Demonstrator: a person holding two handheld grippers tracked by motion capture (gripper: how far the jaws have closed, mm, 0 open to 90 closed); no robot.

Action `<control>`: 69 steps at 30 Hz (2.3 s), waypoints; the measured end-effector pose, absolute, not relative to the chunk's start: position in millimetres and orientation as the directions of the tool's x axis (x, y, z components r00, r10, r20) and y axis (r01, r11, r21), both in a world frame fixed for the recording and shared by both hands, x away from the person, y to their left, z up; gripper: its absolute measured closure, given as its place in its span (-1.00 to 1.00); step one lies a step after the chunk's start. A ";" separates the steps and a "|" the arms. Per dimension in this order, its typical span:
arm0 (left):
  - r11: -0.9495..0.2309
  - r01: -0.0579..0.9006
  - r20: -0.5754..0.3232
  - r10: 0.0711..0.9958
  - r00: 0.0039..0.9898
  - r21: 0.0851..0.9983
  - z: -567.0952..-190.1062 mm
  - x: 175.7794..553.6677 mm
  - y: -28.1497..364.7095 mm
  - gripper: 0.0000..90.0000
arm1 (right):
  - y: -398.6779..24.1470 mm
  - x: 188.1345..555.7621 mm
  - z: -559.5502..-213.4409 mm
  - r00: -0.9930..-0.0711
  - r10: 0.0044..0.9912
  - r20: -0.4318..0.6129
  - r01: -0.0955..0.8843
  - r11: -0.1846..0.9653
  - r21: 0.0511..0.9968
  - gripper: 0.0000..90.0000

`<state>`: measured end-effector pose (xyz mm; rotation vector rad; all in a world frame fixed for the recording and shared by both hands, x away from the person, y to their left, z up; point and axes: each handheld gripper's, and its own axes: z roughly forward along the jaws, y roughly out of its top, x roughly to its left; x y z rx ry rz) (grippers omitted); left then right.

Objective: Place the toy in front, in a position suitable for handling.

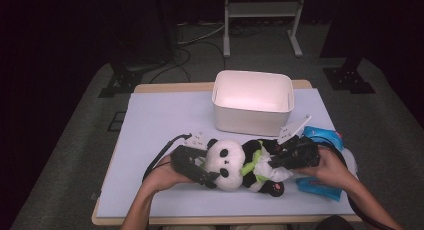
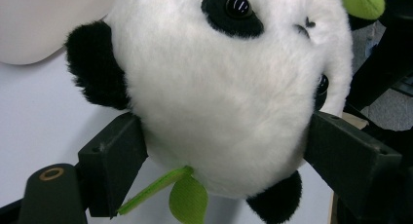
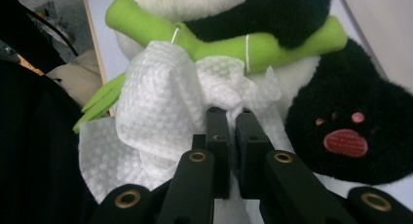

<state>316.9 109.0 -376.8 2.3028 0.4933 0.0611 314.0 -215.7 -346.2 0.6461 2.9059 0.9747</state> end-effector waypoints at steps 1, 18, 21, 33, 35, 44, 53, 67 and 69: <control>-0.633 0.333 -0.106 0.368 0.924 0.699 -376.8 317.0 109.1 -0.65 | -216.9 312.7 -347.5 -0.917 0.381 0.119 0.375 0.723 0.580 0.90; -0.648 0.334 -0.105 0.366 0.925 0.684 -378.5 316.7 108.8 -0.65 | -211.4 330.9 -350.5 -0.905 0.413 0.102 0.394 0.725 0.564 0.91; -0.651 0.335 -0.107 0.364 0.925 0.681 -378.5 316.4 108.5 -0.65 | -211.3 337.4 -351.7 -0.902 0.417 0.107 0.401 0.721 0.565 0.91; -0.658 0.334 -0.108 0.359 0.927 0.674 -377.7 315.3 107.5 -0.65 | -206.7 367.2 -352.1 -0.879 0.461 0.124 0.448 0.707 0.547 0.91; -0.658 0.337 -0.111 0.360 0.926 0.673 -377.7 315.5 107.5 -0.65 | -205.8 369.8 -352.1 -0.879 0.462 0.119 0.446 0.709 0.546 0.91; -0.659 0.326 -0.091 0.365 0.926 0.678 -377.0 314.0 106.6 -0.56 | -207.8 365.8 -350.5 -0.876 0.470 0.107 0.443 0.699 0.562 0.91; -0.651 0.312 -0.076 0.364 0.928 0.691 -372.8 310.6 103.8 -0.55 | -205.5 348.6 -335.3 -0.898 0.430 0.093 0.392 0.687 0.611 0.91; -0.644 0.303 -0.068 0.363 0.929 0.703 -368.7 307.4 98.4 -0.54 | -171.7 326.7 -310.0 -0.945 0.323 0.049 0.277 0.712 0.645 0.91; -0.644 0.300 -0.064 0.362 0.930 0.704 -367.7 306.7 97.5 -0.54 | -161.7 323.2 -307.7 -0.953 0.300 0.039 0.255 0.727 0.638 0.91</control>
